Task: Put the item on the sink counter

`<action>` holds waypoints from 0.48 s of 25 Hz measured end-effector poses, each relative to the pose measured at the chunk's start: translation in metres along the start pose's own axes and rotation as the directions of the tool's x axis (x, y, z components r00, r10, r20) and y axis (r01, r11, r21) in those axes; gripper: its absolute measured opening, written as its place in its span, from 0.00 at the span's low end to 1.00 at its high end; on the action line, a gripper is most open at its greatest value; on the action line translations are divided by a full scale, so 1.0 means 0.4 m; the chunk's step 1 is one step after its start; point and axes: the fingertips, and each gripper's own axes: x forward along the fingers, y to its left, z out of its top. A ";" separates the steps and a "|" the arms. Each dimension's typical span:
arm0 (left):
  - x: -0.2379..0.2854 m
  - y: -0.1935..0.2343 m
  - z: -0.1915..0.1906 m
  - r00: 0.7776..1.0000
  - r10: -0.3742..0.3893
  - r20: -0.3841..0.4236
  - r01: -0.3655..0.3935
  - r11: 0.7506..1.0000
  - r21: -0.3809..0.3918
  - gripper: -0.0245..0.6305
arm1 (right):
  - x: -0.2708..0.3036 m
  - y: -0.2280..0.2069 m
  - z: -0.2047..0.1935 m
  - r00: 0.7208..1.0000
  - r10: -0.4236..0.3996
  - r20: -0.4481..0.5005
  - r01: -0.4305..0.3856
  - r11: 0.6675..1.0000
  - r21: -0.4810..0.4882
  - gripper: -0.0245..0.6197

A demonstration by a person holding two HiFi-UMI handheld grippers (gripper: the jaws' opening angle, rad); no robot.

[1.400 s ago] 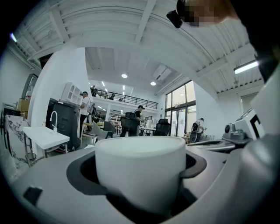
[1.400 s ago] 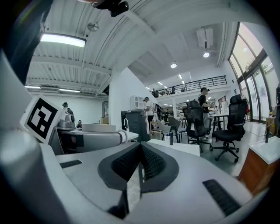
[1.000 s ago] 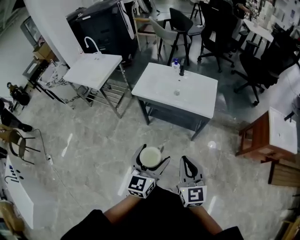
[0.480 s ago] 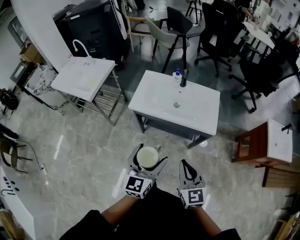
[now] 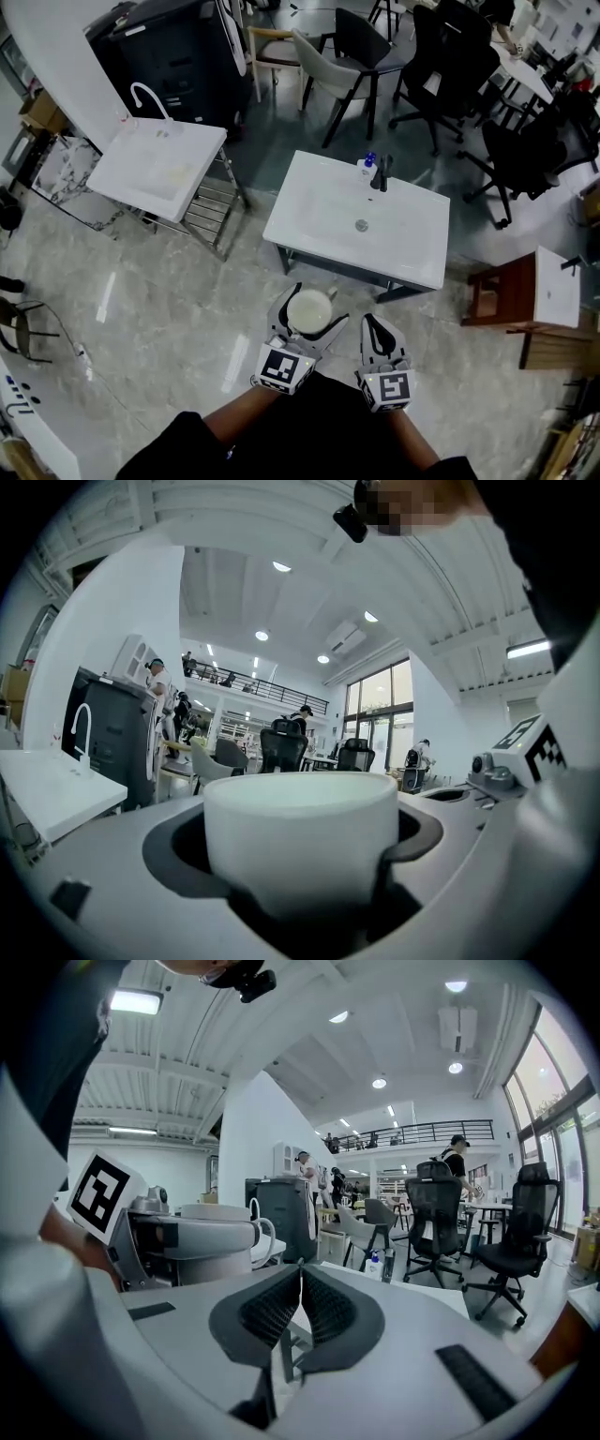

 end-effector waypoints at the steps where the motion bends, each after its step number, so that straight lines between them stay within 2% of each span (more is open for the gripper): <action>1: 0.007 0.017 0.006 1.000 -0.006 0.006 0.006 1.000 -0.001 0.73 | 0.020 -0.001 0.003 1.000 -0.012 0.003 0.012 1.000 0.001 0.09; 6: 0.002 0.102 0.021 0.999 -0.019 0.040 0.021 0.999 -0.028 0.73 | 0.114 0.027 0.014 1.000 -0.029 0.001 0.029 1.000 0.009 0.09; 12: -0.027 0.193 -0.004 0.999 0.000 0.053 0.003 0.998 -0.056 0.73 | 0.173 0.094 0.020 1.000 0.005 -0.003 -0.005 1.000 -0.026 0.09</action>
